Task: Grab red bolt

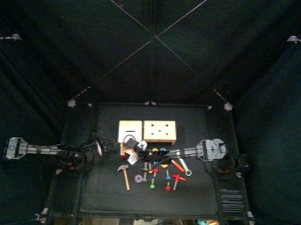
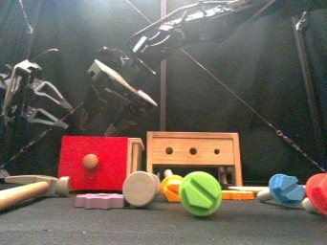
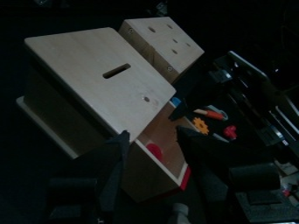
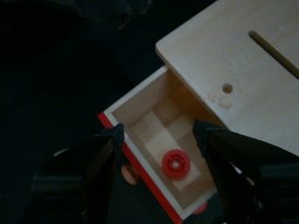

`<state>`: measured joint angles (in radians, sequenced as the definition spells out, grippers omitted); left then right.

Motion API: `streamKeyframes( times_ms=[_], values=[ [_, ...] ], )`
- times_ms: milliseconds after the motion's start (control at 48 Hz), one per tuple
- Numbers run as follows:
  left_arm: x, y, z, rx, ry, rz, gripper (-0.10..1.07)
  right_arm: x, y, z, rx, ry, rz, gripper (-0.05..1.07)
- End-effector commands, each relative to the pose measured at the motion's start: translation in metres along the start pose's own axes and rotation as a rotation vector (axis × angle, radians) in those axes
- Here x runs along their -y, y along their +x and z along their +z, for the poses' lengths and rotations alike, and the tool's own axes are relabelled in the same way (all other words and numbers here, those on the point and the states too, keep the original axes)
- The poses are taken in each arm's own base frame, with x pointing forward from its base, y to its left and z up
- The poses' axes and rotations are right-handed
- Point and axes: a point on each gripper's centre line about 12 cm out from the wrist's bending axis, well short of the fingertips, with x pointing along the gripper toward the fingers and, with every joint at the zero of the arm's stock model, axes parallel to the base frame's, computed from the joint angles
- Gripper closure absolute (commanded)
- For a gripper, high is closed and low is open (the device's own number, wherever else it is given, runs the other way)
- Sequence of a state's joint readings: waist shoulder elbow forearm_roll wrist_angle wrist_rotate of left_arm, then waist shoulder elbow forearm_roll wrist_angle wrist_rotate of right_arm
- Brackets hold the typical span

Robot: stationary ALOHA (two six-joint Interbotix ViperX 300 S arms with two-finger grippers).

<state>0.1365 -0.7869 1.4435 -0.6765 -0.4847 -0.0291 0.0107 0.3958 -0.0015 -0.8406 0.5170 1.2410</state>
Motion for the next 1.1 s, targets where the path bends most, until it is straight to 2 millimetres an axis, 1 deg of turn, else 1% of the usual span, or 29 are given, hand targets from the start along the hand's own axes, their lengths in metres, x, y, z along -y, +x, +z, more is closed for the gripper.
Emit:
streamKeyframes(
  times_ms=[0,125,271,354,438,521,708,792,896,1083],
  values=[
    [0.005,0.002,0.006,0.019,0.000,-0.010,0.13,0.002,-0.034,0.022,0.055,0.017,0.031,0.08],
    [0.005,0.002,0.006,0.019,-0.002,-0.010,0.13,0.008,-0.050,0.012,0.041,0.003,0.035,0.08],
    [0.005,0.002,0.007,0.020,-0.002,-0.010,0.13,0.015,-0.067,-0.009,0.014,-0.023,0.059,0.08],
    [0.005,0.002,0.007,0.020,-0.002,-0.010,0.13,0.017,-0.072,-0.020,0.000,-0.032,0.087,0.08],
    [0.005,0.002,0.007,0.020,-0.002,-0.010,0.13,0.018,-0.072,-0.032,-0.014,-0.049,0.114,0.08],
    [0.005,0.002,0.007,0.021,-0.003,-0.009,0.13,0.019,-0.067,-0.042,-0.030,-0.065,0.122,0.08],
    [0.004,0.003,0.008,0.025,-0.005,-0.002,0.13,0.028,-0.045,-0.066,-0.084,-0.125,0.083,0.08],
    [0.003,0.003,0.009,0.031,-0.008,0.005,0.13,0.032,-0.035,-0.071,-0.093,-0.147,0.068,0.09],
    [0.001,0.003,0.009,0.033,-0.009,0.011,0.13,0.036,-0.024,-0.072,-0.095,-0.164,0.054,0.11],
    [0.001,0.003,0.009,0.033,-0.009,0.011,0.13,0.044,-0.018,-0.070,-0.098,-0.158,0.038,0.13]
  ],
)
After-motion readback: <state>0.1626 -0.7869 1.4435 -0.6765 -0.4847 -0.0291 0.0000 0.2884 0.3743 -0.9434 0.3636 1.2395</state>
